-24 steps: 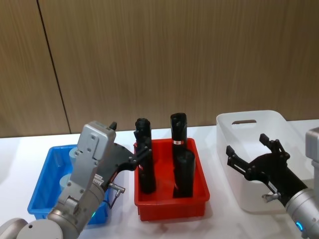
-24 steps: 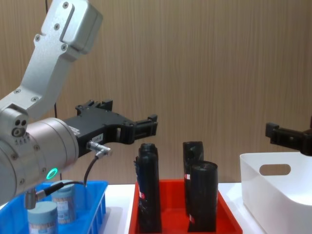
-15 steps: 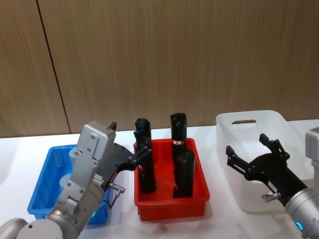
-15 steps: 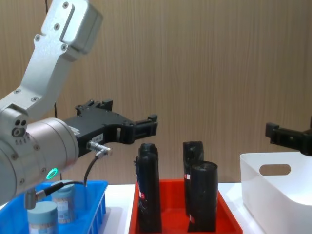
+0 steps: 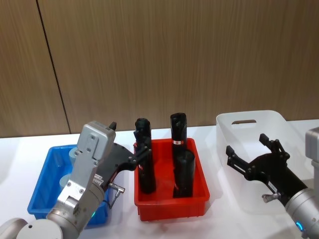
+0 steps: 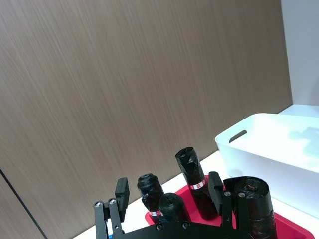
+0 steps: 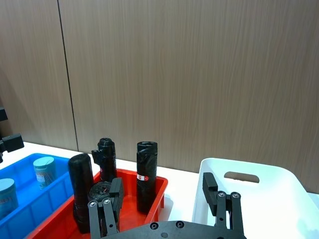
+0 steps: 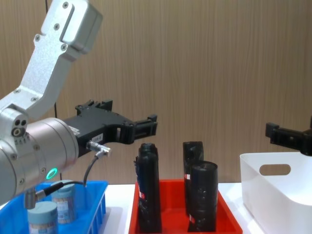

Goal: Pick the cotton swabs from the blue box and place them into the white box.

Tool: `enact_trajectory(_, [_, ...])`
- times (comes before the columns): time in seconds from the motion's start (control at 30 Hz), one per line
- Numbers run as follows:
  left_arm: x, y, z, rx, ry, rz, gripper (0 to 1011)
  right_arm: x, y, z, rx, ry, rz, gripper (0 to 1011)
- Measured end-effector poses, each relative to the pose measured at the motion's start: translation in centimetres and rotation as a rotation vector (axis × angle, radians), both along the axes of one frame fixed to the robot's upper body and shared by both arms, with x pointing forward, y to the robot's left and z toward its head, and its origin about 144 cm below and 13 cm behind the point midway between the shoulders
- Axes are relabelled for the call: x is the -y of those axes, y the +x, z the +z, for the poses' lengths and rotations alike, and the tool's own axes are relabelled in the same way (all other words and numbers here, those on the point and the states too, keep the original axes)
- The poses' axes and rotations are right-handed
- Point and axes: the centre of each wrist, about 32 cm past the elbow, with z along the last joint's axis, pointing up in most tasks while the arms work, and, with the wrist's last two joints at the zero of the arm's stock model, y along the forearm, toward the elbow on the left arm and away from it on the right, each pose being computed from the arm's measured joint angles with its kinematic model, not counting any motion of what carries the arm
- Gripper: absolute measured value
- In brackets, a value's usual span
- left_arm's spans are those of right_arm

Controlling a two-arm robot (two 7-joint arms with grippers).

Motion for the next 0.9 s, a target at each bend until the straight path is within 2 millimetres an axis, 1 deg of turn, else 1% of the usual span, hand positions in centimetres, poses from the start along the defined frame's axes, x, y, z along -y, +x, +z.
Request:
enact_trajectory(0.23, [-0.5,0.1,0.0,-0.017,0.018,0.01,1004,0.0,0.0,0.0,0.0,0.0,0.0,1002])
enact_trajectory(0.5, [-2.0,0.3,0.1,-0.067,0.039,0.047,1004,0.0,0.0,0.0,0.0,0.0,0.0,1002])
enact_trajectory(0.9, [-4.2,-0.1,-0.3,-0.161,0.005,0.144,1004,0.0,0.0,0.0,0.0,0.0,0.0,1002])
